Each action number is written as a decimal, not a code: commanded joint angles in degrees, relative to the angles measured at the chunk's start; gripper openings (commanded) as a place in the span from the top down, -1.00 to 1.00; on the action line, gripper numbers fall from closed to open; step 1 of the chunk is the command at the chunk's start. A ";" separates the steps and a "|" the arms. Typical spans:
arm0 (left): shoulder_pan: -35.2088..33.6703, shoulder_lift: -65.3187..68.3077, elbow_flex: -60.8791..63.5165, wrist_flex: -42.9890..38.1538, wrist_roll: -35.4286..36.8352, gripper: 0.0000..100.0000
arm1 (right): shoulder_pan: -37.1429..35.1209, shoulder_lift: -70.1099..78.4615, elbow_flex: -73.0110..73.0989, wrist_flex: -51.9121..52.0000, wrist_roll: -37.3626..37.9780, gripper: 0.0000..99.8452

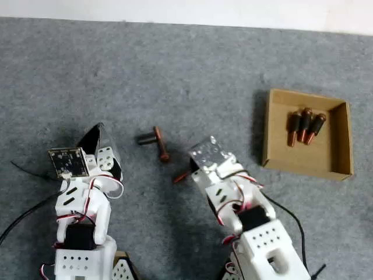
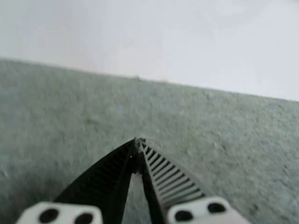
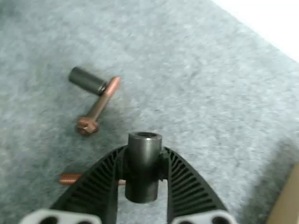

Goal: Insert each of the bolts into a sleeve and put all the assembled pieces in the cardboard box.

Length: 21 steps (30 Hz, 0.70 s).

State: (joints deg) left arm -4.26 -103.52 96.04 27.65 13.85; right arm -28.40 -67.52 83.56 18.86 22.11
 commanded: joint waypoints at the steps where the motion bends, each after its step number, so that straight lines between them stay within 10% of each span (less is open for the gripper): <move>1: 4.88 -0.13 -3.91 5.54 2.02 0.97 | 1.19 -4.44 2.51 -1.54 0.09 0.99; 11: 13.85 4.79 -6.11 7.74 3.25 0.64 | 1.54 -4.62 5.49 -1.54 0.09 0.99; 21: 21.05 48.22 -28.97 0.97 9.49 0.66 | 1.54 -4.62 5.67 -1.54 0.09 0.99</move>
State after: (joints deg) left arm 14.29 -70.90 77.23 30.20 18.86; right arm -27.60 -70.86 89.80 18.86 22.11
